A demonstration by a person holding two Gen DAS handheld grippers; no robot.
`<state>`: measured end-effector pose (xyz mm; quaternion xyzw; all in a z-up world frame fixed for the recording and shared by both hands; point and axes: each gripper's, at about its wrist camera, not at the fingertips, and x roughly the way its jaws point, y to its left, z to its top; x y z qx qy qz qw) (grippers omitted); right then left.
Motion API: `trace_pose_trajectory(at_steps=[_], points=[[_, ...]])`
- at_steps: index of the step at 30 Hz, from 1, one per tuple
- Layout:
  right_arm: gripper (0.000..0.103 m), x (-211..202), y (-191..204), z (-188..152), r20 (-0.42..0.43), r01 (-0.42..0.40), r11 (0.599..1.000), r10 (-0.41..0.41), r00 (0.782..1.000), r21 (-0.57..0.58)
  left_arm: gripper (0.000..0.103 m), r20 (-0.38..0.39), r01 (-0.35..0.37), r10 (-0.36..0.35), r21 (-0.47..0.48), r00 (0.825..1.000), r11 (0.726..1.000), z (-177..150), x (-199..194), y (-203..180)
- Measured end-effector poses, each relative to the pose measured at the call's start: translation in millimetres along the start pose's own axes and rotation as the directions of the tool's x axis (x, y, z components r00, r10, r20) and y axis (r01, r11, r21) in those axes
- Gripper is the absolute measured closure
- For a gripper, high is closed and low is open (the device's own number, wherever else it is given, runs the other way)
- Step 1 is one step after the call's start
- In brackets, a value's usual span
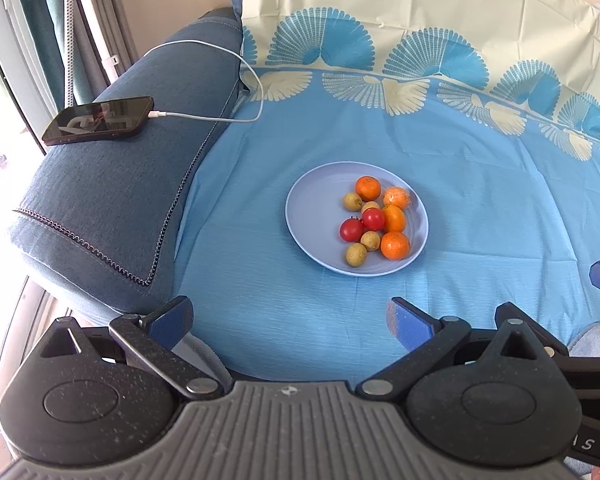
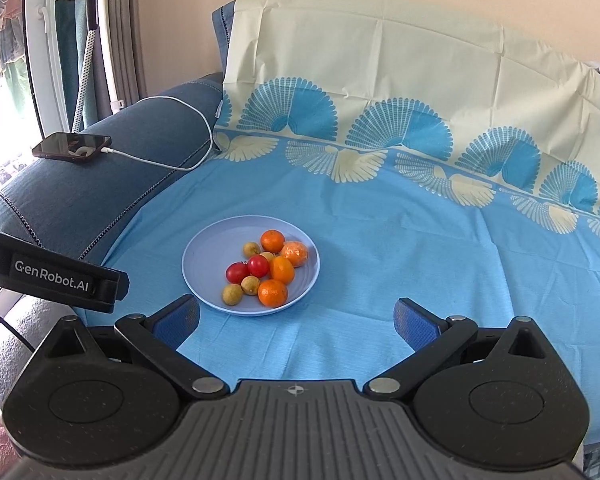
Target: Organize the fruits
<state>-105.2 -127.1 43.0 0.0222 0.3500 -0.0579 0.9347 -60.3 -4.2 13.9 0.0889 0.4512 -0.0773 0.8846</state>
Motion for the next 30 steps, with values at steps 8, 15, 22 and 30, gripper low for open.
trace_pose_trajectory(at_steps=[8, 15, 22, 30], points=[[0.001, 0.1, 0.2, 0.3, 0.000, -0.001, 1.000, 0.001, 1.000, -0.001, 0.000, -0.002, -0.003, 0.003, 0.004, 1.000, 1.000, 0.2, -0.1, -0.4], [0.001, 0.3, 1.1, 0.5, 0.001, -0.001, 1.000, 0.001, 1.000, -0.002, 0.000, -0.007, -0.006, 0.006, 0.004, 1.000, 1.000, 0.6, 0.6, -0.5], [0.001, 0.0, 1.3, 1.1, 0.000, 0.000, 1.000, 0.000, 1.000, 0.000, 0.000, -0.007, -0.007, 0.007, 0.005, 1.000, 1.000, 0.4, 1.0, -1.2], [0.001, 1.5, 1.9, 0.0, -0.006, 0.001, 1.000, -0.001, 1.000, 0.005, 0.000, -0.009, -0.007, 0.007, 0.009, 1.000, 1.000, -0.1, 1.7, -1.9]])
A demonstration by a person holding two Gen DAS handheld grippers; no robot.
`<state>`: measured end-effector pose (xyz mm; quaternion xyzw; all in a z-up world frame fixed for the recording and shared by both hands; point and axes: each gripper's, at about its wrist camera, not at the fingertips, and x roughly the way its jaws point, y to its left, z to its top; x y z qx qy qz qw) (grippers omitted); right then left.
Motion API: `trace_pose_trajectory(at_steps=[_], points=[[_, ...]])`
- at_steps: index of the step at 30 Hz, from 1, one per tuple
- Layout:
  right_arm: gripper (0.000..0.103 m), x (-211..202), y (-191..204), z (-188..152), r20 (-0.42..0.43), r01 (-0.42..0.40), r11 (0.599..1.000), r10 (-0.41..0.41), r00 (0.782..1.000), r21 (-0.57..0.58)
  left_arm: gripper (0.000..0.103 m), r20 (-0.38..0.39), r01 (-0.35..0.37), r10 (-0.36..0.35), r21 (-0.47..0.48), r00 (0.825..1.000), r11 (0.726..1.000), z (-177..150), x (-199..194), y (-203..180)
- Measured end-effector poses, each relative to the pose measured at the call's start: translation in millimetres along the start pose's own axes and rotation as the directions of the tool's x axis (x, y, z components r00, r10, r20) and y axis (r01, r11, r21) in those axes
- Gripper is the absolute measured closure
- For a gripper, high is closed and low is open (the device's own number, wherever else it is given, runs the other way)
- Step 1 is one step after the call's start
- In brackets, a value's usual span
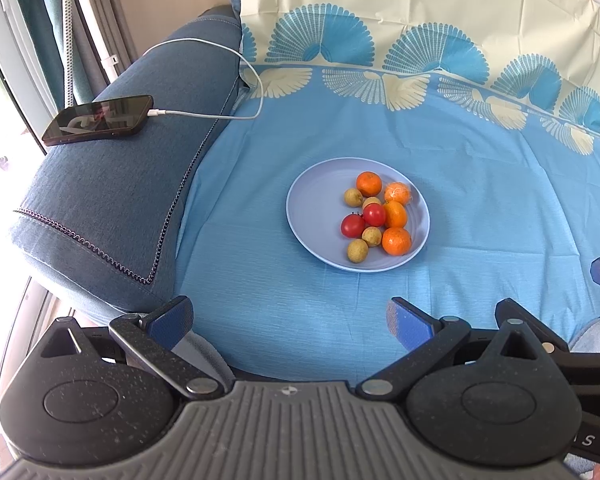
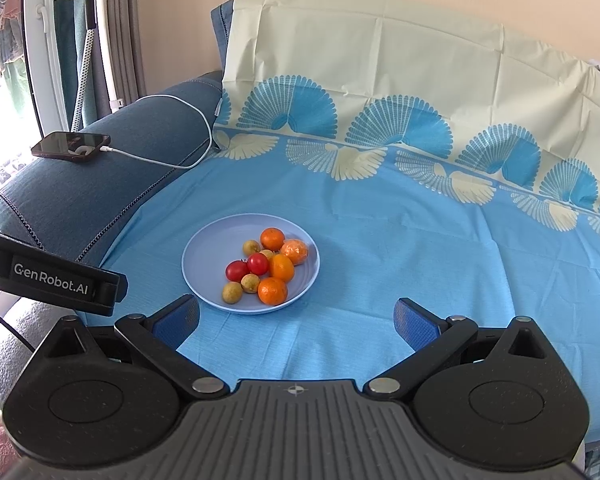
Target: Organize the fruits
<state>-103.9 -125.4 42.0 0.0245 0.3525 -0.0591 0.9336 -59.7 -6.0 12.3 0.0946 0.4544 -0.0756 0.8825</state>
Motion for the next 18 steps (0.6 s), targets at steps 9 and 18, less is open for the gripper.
trace_pose_trajectory(at_steps=[9, 18], points=[[0.001, -0.1, -0.2, -0.1, 0.001, 0.000, 1.000, 0.000, 1.000, 0.000, 0.000, -0.001, -0.001, 0.001, 0.001, 1.000, 1.000, -0.1, 0.5, 0.0], [0.001, 0.2, 0.8, -0.2, 0.001, -0.001, 1.000, 0.001, 1.000, -0.002, 0.000, -0.006, -0.002, 0.002, 0.003, 1.000, 1.000, 0.0, 2.3, 1.7]])
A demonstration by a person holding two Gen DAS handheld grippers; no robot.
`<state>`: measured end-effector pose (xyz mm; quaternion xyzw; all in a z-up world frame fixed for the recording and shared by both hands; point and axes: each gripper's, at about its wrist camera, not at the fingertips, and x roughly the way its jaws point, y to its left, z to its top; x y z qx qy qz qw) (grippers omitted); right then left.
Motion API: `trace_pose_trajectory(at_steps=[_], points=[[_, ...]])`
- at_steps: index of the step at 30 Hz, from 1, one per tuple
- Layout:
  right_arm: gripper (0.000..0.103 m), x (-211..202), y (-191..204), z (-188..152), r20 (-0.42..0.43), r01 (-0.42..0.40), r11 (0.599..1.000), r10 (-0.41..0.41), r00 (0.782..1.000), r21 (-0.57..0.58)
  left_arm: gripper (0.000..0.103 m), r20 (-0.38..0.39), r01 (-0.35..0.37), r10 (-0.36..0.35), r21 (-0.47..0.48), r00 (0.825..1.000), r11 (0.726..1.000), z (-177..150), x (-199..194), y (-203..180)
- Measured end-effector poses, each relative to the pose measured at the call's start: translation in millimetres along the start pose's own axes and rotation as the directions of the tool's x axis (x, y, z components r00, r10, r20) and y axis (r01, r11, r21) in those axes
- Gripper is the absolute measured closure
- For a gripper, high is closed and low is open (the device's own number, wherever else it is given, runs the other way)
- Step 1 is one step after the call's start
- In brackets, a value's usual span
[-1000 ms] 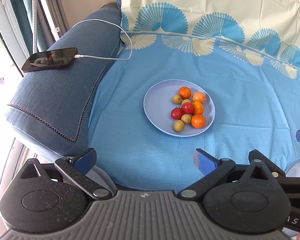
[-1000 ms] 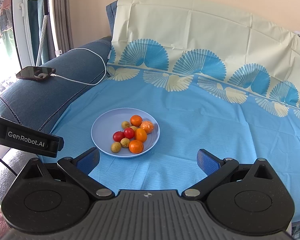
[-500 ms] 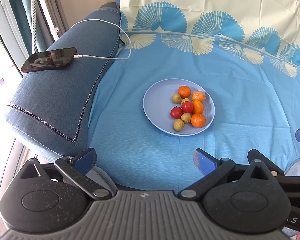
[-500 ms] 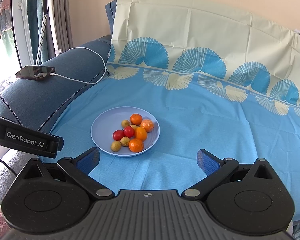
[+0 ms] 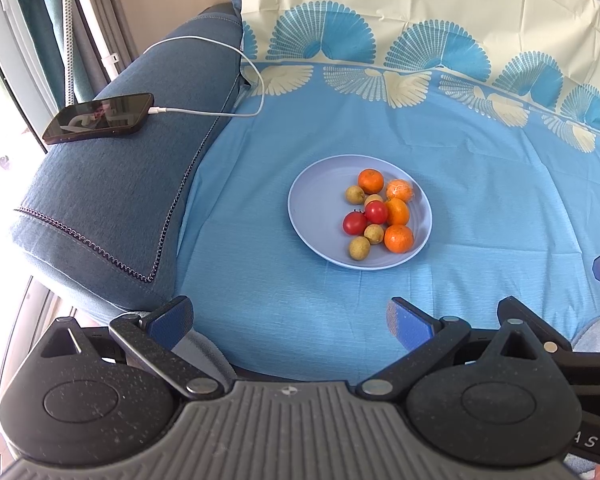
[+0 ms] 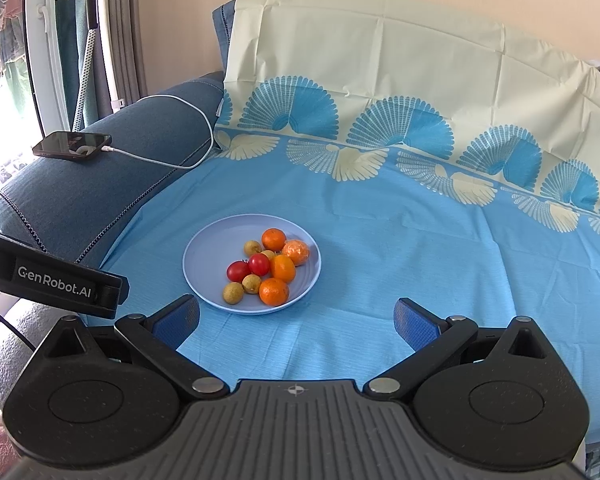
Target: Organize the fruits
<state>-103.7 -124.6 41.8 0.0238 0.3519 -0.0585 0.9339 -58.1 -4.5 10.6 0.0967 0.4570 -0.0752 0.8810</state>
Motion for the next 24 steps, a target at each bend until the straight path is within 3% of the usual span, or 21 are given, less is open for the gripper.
trace_pose_trajectory(at_steps=[24], points=[[0.001, -1.0, -0.4, 0.9, 0.001, -0.001, 1.000, 0.001, 1.000, -0.001, 0.000, -0.006, -0.008, 0.008, -0.002, 1.000, 1.000, -0.7, 1.1, 1.8]])
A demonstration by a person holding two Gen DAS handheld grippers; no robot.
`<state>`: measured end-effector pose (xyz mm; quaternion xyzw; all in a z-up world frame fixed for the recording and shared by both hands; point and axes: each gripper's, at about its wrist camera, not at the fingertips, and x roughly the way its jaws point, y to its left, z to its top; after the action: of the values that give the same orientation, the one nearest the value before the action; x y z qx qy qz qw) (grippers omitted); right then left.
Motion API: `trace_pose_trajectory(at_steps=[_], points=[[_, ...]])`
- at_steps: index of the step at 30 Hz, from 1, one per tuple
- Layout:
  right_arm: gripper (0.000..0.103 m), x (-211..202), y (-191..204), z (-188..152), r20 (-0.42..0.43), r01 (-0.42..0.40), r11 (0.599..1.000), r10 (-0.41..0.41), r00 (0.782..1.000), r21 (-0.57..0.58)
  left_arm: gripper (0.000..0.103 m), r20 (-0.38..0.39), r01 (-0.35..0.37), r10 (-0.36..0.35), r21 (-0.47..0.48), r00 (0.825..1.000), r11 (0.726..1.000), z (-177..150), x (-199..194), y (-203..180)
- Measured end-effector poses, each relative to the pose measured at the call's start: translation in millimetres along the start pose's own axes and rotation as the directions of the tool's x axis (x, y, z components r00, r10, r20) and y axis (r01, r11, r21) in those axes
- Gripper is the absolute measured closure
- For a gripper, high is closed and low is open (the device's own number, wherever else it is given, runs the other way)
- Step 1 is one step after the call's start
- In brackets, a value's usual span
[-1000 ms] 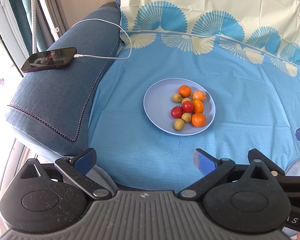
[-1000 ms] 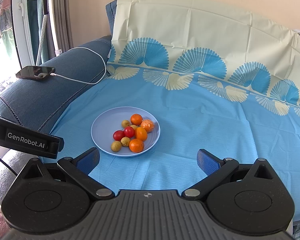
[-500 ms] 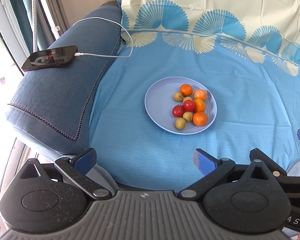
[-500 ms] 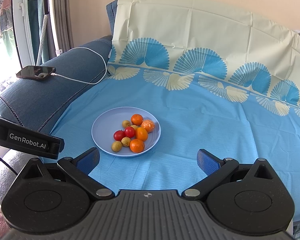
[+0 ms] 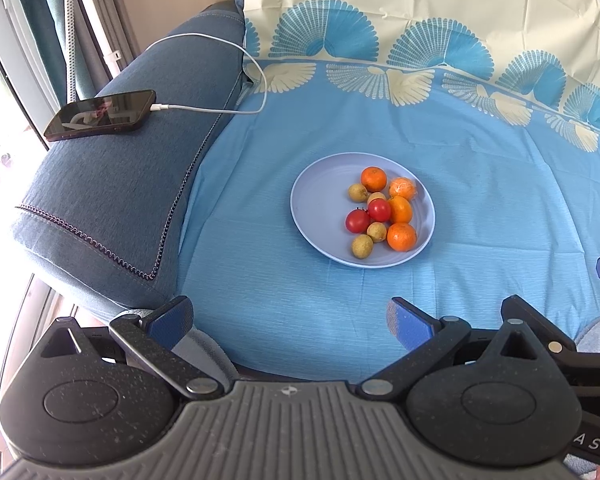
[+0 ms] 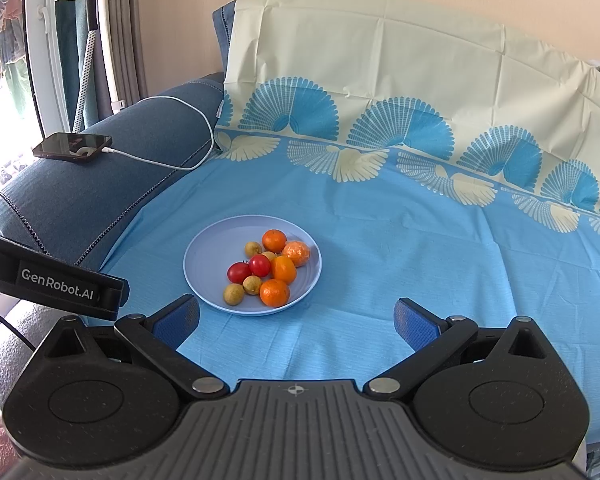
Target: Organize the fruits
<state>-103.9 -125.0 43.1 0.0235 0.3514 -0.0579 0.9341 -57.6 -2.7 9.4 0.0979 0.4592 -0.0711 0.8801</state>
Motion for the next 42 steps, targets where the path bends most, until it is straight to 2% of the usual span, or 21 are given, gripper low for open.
trace_pose_trajectory(at_steps=[42], points=[[0.001, 1.1, -0.1, 0.2, 0.000, 0.001, 1.000, -0.001, 1.000, 0.001, 0.000, -0.012, -0.030, 0.030, 0.018, 0.999, 0.999, 2.7, 2.0, -2.8]])
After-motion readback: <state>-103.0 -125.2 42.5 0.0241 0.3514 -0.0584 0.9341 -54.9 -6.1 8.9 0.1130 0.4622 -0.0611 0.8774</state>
